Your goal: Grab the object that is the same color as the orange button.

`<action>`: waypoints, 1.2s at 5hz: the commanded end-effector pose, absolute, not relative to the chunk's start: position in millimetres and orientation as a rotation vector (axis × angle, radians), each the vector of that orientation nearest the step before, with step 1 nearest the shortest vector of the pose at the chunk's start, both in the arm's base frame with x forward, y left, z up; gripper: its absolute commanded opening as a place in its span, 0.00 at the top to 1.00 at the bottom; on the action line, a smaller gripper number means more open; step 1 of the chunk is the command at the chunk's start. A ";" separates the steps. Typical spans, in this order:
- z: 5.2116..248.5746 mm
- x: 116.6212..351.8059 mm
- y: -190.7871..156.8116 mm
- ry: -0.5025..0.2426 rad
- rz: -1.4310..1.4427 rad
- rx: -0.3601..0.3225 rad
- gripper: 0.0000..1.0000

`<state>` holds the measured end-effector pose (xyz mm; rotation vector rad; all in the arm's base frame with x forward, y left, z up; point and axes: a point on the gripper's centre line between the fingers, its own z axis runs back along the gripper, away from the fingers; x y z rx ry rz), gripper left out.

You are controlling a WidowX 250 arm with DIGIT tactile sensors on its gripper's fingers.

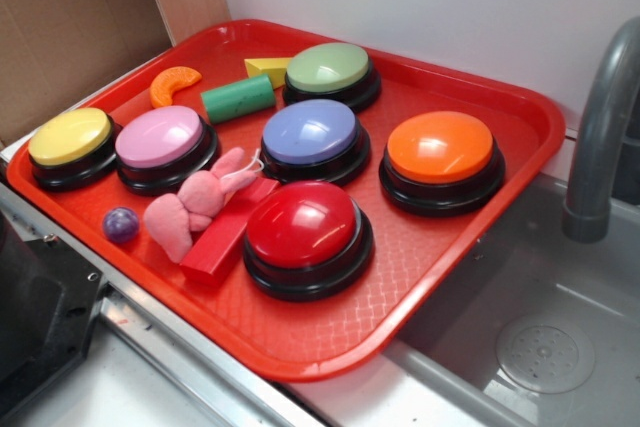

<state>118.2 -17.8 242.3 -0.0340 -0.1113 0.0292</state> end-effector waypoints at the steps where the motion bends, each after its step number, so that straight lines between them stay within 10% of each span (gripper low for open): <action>1: 242.3 118.2 -17.8 -0.111 0.029 -0.034 0.00; 6: 174.3 182.6 97.6 -0.234 0.782 0.047 0.00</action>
